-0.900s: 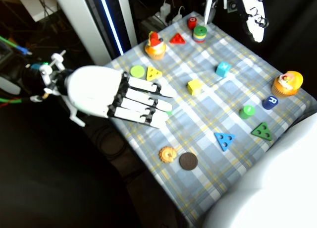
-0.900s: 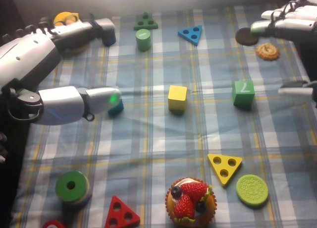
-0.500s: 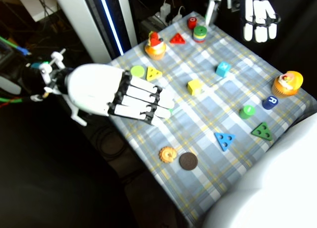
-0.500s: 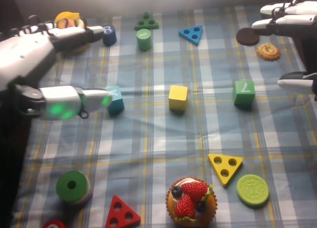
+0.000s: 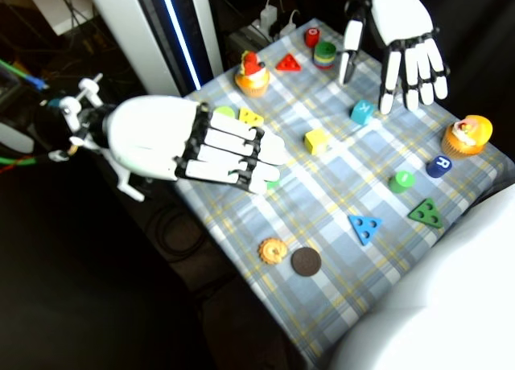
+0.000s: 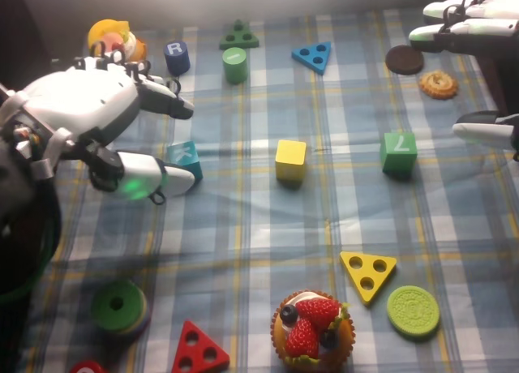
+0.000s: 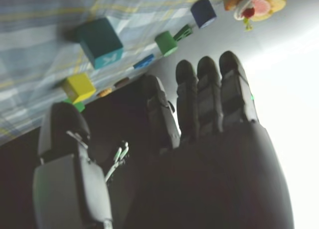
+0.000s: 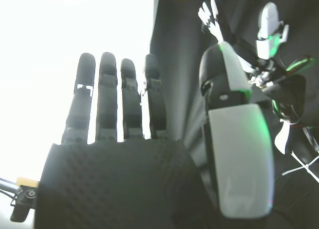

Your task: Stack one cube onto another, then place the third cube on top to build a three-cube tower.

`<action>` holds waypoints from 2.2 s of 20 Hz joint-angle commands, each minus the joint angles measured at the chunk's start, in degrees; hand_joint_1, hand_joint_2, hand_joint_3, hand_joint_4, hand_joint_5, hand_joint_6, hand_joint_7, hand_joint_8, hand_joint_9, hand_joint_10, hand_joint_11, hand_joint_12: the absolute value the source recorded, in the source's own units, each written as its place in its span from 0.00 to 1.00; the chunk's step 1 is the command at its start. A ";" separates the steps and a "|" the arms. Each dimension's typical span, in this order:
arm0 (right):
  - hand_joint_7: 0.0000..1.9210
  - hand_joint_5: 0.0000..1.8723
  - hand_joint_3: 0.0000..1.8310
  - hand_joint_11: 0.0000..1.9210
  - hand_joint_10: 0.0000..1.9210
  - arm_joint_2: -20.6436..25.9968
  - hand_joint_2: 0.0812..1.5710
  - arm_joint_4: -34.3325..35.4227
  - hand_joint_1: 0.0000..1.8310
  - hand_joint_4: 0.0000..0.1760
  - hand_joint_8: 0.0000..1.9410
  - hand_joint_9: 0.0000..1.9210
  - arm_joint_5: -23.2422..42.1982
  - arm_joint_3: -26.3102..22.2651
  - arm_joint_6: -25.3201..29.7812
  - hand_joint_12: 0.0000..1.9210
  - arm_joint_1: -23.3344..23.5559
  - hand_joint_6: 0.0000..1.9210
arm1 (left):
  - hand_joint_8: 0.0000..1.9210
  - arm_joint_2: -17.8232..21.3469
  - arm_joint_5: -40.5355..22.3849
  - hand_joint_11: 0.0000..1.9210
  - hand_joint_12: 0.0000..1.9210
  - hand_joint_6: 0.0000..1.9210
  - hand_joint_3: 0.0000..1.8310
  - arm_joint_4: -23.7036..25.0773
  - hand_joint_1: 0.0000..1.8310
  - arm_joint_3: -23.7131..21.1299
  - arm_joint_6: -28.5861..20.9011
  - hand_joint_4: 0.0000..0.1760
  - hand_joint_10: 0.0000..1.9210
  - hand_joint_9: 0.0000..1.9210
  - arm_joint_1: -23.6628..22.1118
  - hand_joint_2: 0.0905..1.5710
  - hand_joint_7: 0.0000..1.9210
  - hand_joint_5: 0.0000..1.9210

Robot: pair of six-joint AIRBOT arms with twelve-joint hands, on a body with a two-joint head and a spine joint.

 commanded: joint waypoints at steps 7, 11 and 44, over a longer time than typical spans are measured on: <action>0.18 0.25 0.00 0.00 0.00 0.21 0.73 1.22 0.43 0.00 0.00 0.17 7.04 0.41 0.38 0.49 1.11 0.00 | 0.00 -1.81 -2.10 0.01 0.08 0.00 0.00 -2.01 0.41 2.26 4.82 1.00 0.00 0.11 -1.03 0.61 0.21 0.38; 0.18 0.25 0.00 0.00 0.00 0.20 0.73 1.21 0.43 0.00 0.00 0.18 6.89 0.39 0.38 0.51 1.11 0.00 | 0.00 -2.57 -1.29 0.00 0.08 0.00 0.00 -4.13 0.47 3.31 6.59 0.96 0.00 0.12 -1.02 0.60 0.23 0.41; 0.17 0.24 0.00 0.00 0.00 0.07 0.80 1.23 0.37 0.00 0.00 0.17 6.76 0.50 0.50 0.52 0.72 0.00 | 0.00 -8.18 -1.76 0.00 0.22 0.46 0.00 8.67 0.56 3.80 -7.31 1.00 0.00 0.22 -8.17 0.67 0.36 0.54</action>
